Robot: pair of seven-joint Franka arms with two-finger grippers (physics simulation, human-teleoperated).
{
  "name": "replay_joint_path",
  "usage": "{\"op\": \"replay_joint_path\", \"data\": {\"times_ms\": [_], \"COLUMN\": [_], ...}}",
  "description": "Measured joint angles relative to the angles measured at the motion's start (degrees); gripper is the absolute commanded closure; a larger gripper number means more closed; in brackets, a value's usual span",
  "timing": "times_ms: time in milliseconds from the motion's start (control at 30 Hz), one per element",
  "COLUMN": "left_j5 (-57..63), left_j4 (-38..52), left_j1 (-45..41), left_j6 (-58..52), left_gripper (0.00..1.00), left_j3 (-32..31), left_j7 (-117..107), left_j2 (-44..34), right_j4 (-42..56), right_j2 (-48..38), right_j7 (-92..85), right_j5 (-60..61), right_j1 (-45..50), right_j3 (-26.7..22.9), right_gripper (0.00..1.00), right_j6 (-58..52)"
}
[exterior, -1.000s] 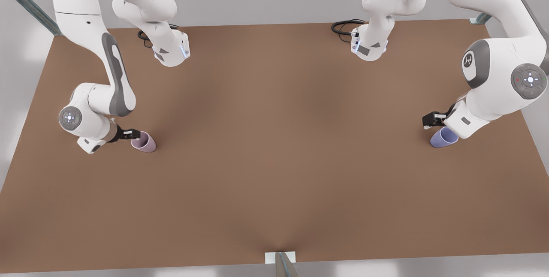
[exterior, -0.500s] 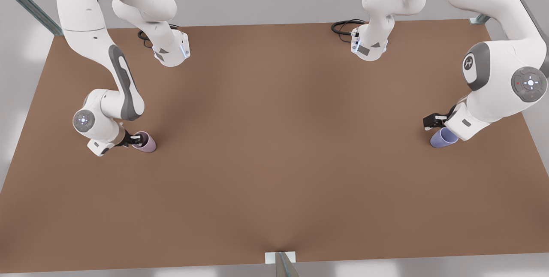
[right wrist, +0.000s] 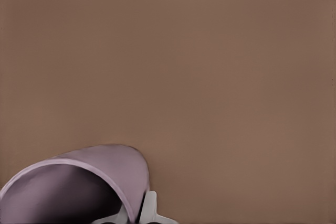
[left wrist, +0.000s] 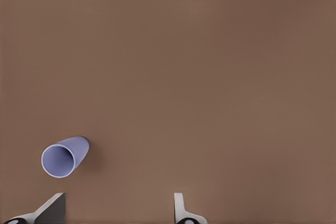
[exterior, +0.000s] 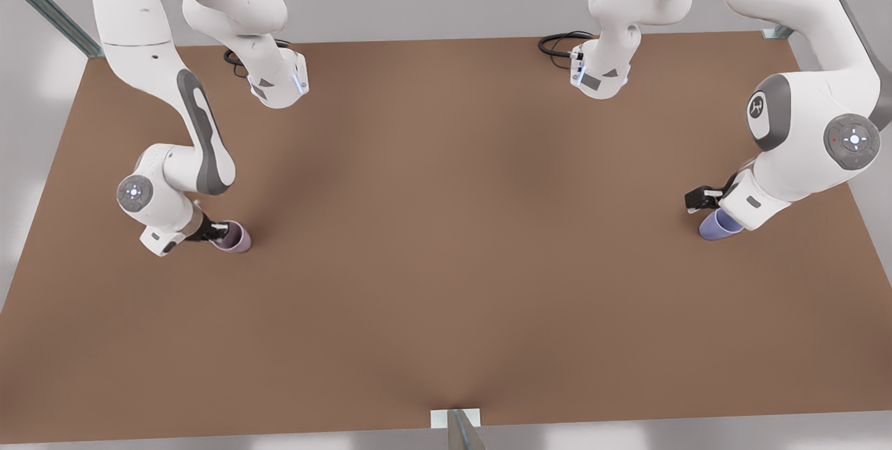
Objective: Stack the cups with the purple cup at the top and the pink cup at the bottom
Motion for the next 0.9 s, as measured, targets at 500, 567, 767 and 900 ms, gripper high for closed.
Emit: {"op": "replay_joint_path", "data": {"times_ms": [500, 567, 767, 900], "left_j5": [0.0, 0.0, -2.2, -3.4], "left_j4": [-0.5, -2.3, -14.9, -21.5], "left_j1": [2.1, 2.6, 4.0, 5.4], "left_j6": [1.2, 2.1, 11.7, 21.2], "left_gripper": [0.0, 0.0, 0.0, 0.0], "left_j3": [0.3, 2.4, 12.7, 15.0], "left_j7": [0.6, 1.5, 7.6, 12.8], "left_j2": [0.4, 0.5, 0.9, 3.7], "right_j4": [37.7, 47.0, 73.3, 77.0], "right_j2": [11.2, 18.7, 40.0, 45.0], "right_j7": [16.8, 20.9, 33.3, 40.8], "right_j5": [6.0, 6.9, 6.6, 6.4], "right_j1": [31.1, 34.1, 42.6, 45.3], "right_j3": [5.6, 5.6, 3.6, 2.8], "right_gripper": [0.79, 0.79, 0.79, 0.79], "right_j6": [-18.1, -20.7, -27.4, -28.3]}}
